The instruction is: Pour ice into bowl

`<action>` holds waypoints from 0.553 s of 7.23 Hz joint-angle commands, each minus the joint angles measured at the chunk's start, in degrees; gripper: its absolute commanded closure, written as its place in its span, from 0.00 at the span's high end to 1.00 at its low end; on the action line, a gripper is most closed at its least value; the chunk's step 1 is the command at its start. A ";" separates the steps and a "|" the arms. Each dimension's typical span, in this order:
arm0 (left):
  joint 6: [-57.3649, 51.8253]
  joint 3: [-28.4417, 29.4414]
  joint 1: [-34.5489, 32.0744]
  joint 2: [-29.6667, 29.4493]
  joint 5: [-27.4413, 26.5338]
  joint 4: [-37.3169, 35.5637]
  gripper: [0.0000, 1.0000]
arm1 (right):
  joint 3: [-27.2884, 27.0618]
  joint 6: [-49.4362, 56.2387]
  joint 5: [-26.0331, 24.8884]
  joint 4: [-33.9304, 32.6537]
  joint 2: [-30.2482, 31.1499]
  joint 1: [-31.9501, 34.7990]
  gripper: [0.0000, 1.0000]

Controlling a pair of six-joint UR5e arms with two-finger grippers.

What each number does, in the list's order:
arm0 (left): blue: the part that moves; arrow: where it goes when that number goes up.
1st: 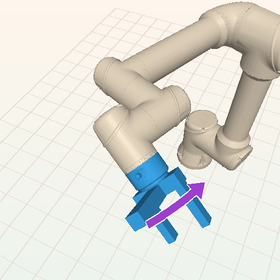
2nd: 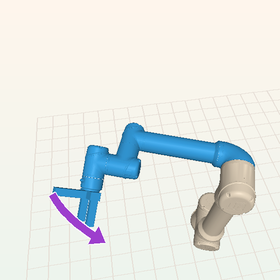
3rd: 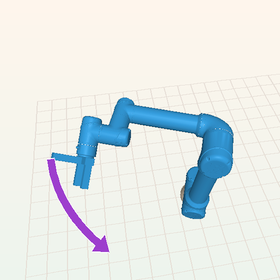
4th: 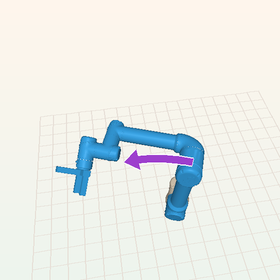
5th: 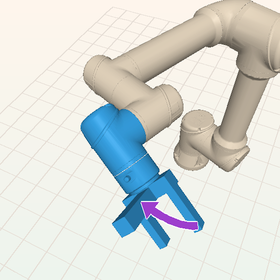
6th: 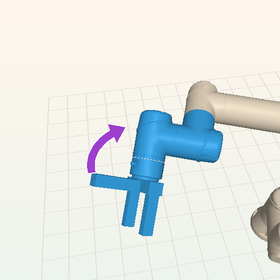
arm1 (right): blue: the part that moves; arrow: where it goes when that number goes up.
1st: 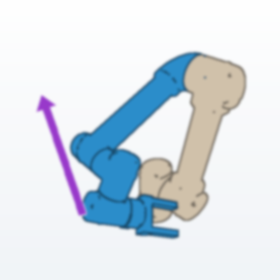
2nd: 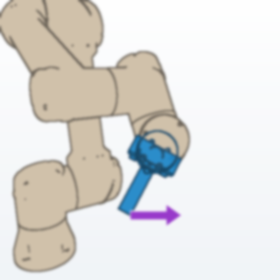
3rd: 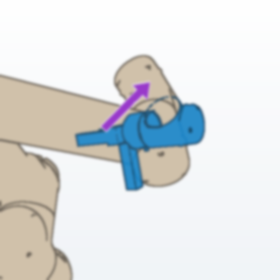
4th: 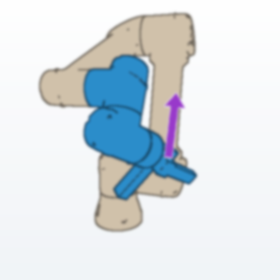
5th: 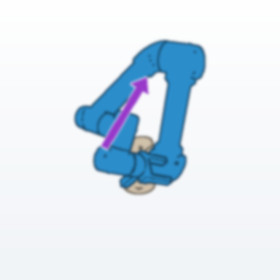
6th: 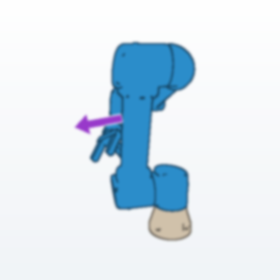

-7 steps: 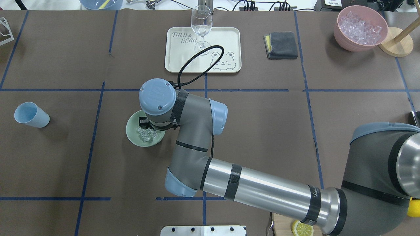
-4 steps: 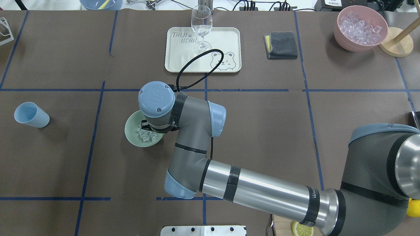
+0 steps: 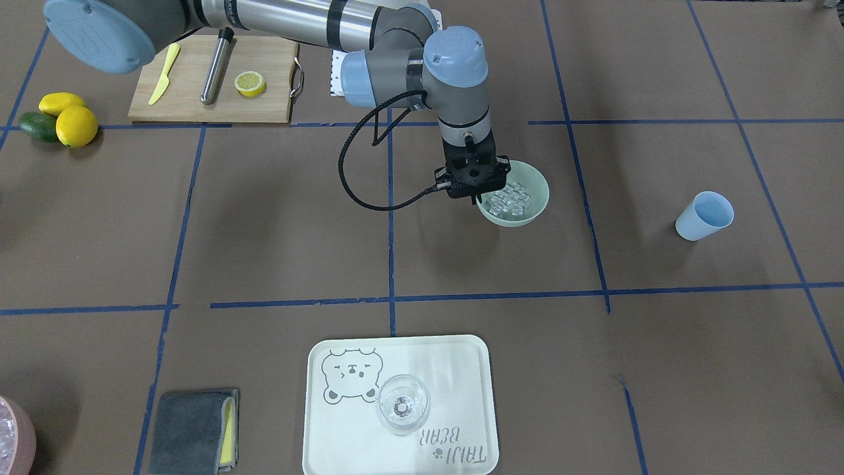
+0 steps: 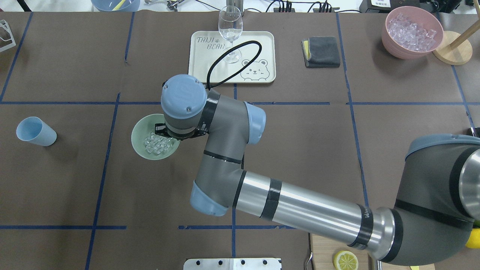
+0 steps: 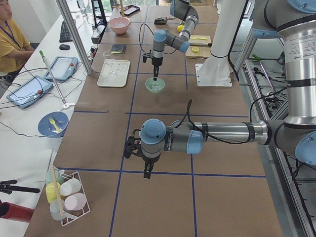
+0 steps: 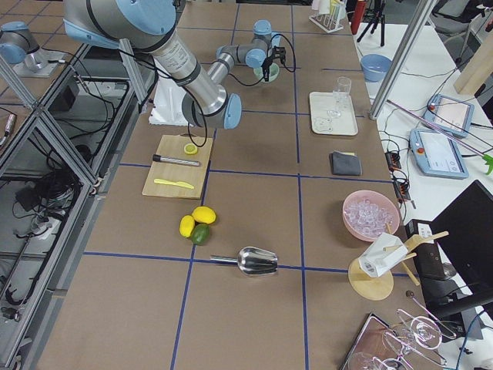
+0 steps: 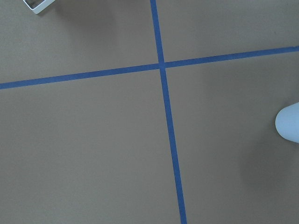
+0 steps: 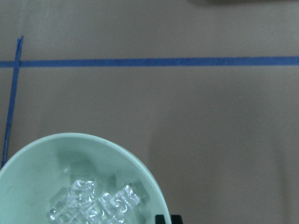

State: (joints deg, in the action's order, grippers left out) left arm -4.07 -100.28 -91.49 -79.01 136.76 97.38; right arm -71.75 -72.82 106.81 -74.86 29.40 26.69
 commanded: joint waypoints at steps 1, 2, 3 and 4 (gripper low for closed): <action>-0.06 -0.01 0.00 0.00 0.00 0.00 1.00 | -11.75 3.71 15.03 0.15 10.16 9.38 0.00; -0.06 0.17 0.00 0.00 0.00 0.00 1.00 | -21.14 8.44 17.71 0.15 19.81 12.22 0.00; -0.06 0.26 0.00 0.00 0.00 0.00 1.00 | -29.16 15.62 20.43 0.33 29.65 15.72 0.00; -0.06 0.17 -0.09 0.00 0.00 0.00 1.00 | -32.98 22.65 24.11 0.76 37.66 19.59 0.00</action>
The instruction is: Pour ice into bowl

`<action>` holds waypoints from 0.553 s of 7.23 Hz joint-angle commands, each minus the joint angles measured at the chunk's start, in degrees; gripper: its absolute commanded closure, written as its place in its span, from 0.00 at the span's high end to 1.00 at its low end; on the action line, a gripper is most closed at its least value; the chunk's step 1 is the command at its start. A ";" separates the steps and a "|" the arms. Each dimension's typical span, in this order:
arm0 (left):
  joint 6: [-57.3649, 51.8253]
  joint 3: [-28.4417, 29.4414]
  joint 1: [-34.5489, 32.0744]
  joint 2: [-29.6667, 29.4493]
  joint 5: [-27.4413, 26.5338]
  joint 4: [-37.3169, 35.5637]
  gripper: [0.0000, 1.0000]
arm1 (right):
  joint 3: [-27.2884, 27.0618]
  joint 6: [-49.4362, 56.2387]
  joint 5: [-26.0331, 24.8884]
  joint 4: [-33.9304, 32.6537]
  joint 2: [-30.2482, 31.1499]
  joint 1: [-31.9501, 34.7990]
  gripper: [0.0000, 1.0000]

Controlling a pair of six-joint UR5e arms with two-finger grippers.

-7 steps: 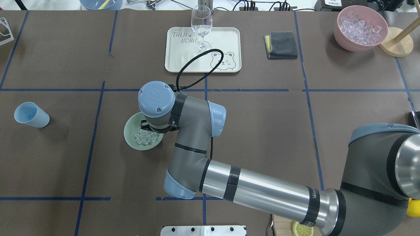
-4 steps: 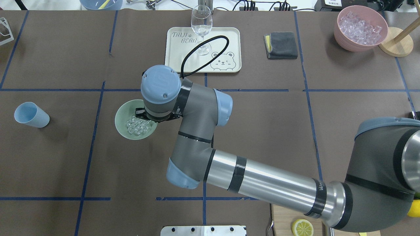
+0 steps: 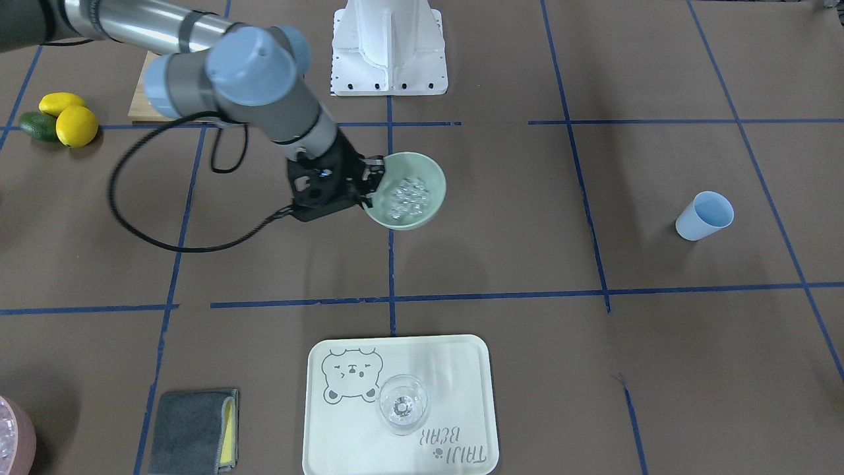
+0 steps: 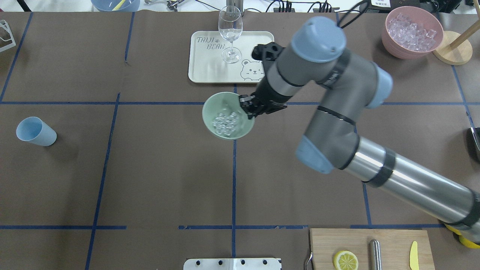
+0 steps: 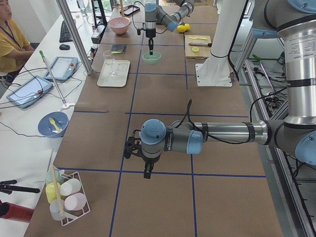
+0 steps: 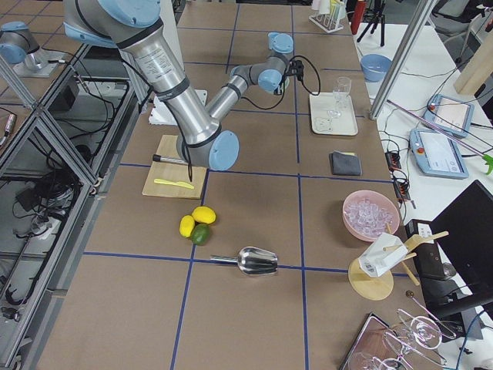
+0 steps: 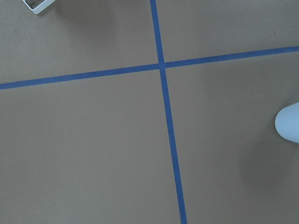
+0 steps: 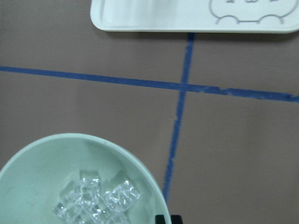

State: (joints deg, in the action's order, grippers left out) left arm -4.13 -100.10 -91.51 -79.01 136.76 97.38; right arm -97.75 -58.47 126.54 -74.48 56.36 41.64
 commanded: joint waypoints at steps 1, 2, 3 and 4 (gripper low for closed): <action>0.00 -0.09 0.01 0.00 0.52 0.00 1.00 | -7.10 12.63 7.20 0.39 15.05 8.42 0.00; 0.00 -0.18 0.01 0.00 1.31 0.00 1.00 | -7.27 14.68 6.97 0.48 19.53 11.94 0.00; 0.00 -0.27 0.01 0.00 1.32 0.00 1.00 | -7.10 20.53 6.97 0.56 23.84 14.76 0.00; 0.00 -0.27 0.01 0.00 1.67 0.09 1.00 | -6.75 31.03 7.05 0.39 29.45 18.53 0.00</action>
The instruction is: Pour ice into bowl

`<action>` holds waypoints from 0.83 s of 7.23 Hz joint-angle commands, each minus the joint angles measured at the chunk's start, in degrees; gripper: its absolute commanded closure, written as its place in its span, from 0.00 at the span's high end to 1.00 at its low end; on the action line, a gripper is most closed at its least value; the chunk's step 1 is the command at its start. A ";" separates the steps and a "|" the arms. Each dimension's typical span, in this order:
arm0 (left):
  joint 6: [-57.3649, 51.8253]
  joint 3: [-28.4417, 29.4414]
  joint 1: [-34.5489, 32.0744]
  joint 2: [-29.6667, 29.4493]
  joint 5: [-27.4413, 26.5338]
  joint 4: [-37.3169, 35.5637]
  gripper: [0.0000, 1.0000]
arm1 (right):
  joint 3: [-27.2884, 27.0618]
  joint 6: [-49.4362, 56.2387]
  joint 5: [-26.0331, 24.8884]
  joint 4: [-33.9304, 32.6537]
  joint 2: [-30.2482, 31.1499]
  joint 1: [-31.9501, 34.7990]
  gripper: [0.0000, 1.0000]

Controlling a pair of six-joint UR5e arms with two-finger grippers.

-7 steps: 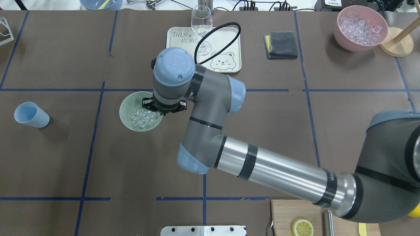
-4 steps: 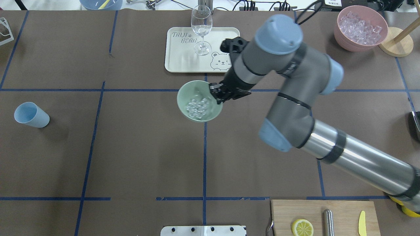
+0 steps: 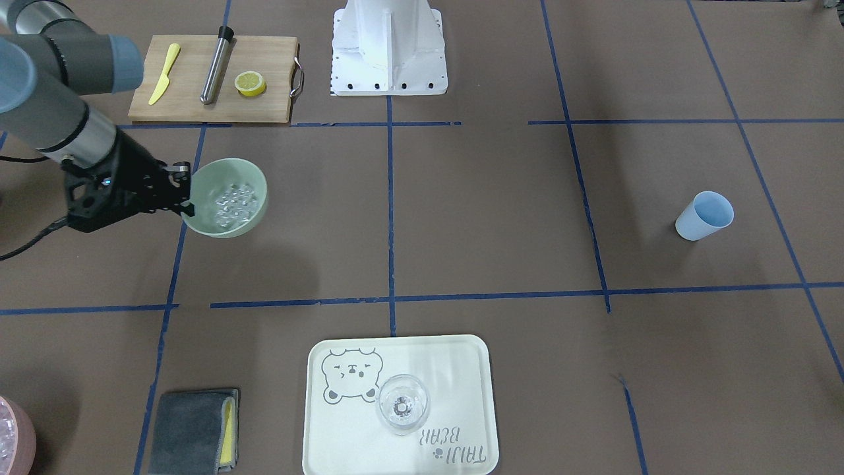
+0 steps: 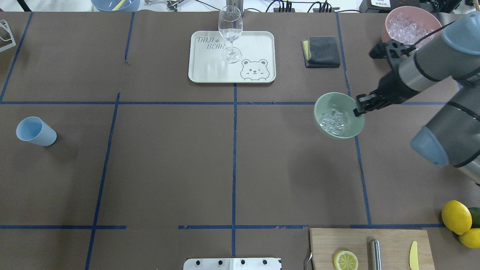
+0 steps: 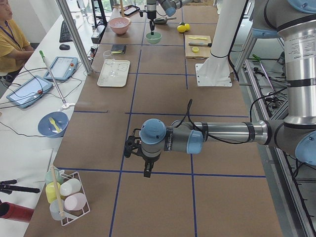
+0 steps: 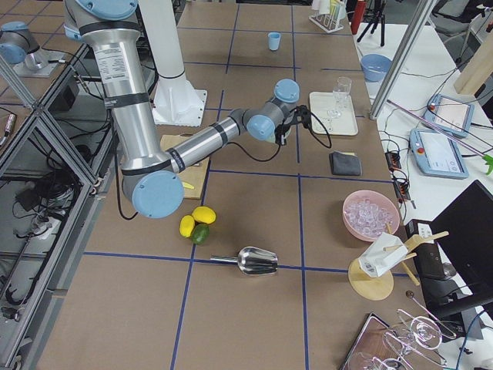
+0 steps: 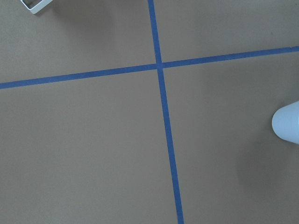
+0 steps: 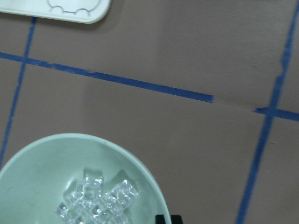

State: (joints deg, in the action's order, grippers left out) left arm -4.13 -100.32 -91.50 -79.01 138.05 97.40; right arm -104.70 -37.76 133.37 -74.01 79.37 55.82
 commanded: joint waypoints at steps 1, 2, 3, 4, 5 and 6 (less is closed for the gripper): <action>0.00 -0.05 0.00 0.00 0.81 0.07 1.00 | 0.55 14.51 0.83 -0.08 11.11 6.56 0.00; 0.00 -0.05 0.00 0.00 0.81 0.07 1.00 | 0.90 14.73 0.84 1.74 14.29 6.59 0.00; 0.00 -0.05 0.00 0.00 0.81 0.07 1.00 | 5.60 14.55 0.75 9.59 15.97 6.50 0.00; 0.00 -0.05 0.00 0.00 0.81 0.07 1.00 | 12.79 14.03 0.66 19.16 15.90 6.50 0.00; 0.00 -0.05 0.00 0.00 0.81 0.07 1.00 | 16.69 13.07 0.66 24.30 14.95 6.41 0.00; 0.00 0.03 0.00 0.00 0.81 0.07 1.00 | 16.81 11.58 0.83 24.61 14.24 6.32 0.00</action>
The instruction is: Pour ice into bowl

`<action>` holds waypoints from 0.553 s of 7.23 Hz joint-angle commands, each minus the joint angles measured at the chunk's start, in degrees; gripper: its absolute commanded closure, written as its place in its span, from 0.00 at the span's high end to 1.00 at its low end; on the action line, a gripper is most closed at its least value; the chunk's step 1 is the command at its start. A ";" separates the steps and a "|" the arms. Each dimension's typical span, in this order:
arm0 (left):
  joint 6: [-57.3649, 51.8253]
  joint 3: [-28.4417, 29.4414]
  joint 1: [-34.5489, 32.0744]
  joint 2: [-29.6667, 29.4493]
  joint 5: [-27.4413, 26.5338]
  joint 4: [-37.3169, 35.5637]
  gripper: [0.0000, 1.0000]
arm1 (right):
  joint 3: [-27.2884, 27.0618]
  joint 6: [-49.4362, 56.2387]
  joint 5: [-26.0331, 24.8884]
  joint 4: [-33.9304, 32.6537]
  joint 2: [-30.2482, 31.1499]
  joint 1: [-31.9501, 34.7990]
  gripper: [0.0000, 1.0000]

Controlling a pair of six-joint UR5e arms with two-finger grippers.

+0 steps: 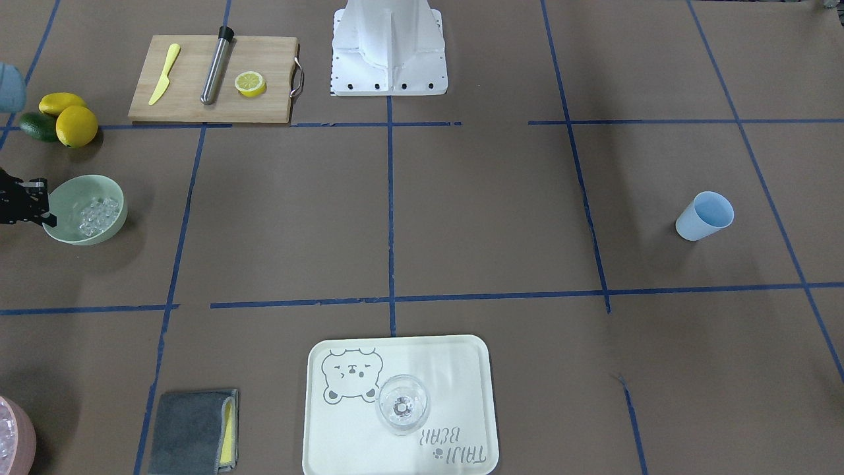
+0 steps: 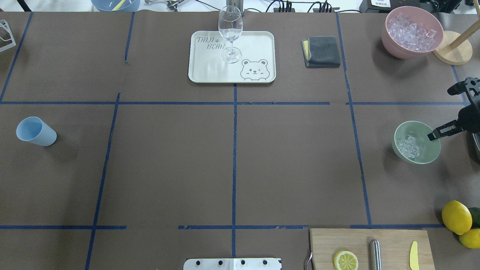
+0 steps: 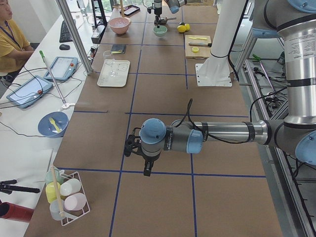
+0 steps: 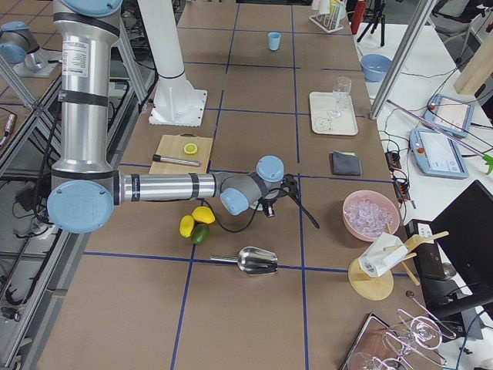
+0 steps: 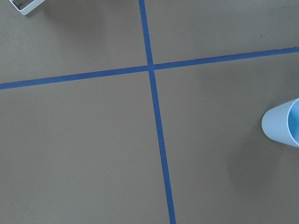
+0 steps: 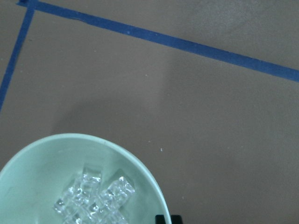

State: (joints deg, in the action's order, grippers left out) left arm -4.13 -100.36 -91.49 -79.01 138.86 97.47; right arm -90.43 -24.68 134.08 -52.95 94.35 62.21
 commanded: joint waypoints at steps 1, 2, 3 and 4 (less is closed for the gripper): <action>0.00 0.07 0.00 0.00 0.00 0.00 1.00 | 2.62 -1.51 0.04 3.56 -1.18 -0.25 0.28; 0.00 0.07 0.00 0.00 0.00 0.00 1.00 | 2.45 -1.51 -0.05 3.73 -1.44 -0.08 0.99; 0.00 0.07 0.00 0.00 0.00 0.00 1.00 | 1.75 -1.51 -0.05 3.65 -1.71 0.10 1.00; 0.00 0.07 0.00 0.00 0.00 0.00 1.00 | 1.31 -1.08 0.39 2.52 -1.45 3.49 1.00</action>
State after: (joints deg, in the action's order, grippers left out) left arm -4.13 -100.29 -91.50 -79.01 138.87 97.47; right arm -88.54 -26.07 134.14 -49.59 92.86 63.03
